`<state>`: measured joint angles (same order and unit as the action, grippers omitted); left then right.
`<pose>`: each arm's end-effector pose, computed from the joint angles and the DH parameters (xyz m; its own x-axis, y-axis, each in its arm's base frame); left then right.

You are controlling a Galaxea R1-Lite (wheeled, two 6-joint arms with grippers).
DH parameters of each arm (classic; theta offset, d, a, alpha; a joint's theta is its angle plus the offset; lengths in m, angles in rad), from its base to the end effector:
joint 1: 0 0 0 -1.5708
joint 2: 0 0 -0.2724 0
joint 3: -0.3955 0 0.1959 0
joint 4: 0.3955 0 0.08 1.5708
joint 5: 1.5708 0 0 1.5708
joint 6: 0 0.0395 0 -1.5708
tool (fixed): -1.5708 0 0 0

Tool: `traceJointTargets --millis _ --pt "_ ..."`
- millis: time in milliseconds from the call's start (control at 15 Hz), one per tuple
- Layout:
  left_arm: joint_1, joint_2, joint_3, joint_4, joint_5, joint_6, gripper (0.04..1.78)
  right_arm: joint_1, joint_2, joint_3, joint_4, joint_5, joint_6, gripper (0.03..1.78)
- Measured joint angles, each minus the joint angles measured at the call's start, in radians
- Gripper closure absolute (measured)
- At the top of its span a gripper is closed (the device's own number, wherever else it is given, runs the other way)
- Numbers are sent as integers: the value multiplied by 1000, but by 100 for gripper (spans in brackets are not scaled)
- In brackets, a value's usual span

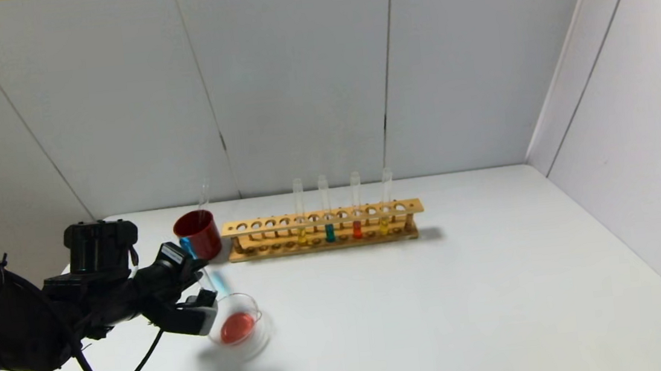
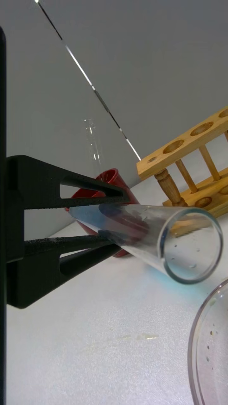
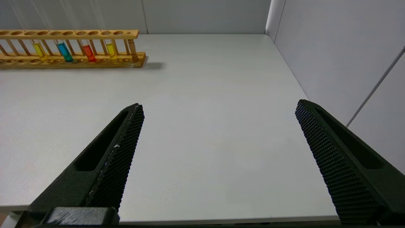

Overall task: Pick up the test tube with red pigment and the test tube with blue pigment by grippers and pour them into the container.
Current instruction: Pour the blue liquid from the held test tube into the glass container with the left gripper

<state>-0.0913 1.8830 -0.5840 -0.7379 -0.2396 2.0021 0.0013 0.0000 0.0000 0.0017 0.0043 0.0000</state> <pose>0.3030 -0.0372 0.0424 0.7974 -0.3113 -0.5169 0.3607 -0.4408 0.8219 0.0279 0.0002 0.0753 1.0000 0.0056 -0.0017 -0.0056 1.0000 0.0000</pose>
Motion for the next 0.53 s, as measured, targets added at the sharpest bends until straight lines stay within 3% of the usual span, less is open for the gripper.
traceJointTargets --millis 533 --pt "-24 30 -15 -2 23 20 152 0 0 0 0 0 0 6"
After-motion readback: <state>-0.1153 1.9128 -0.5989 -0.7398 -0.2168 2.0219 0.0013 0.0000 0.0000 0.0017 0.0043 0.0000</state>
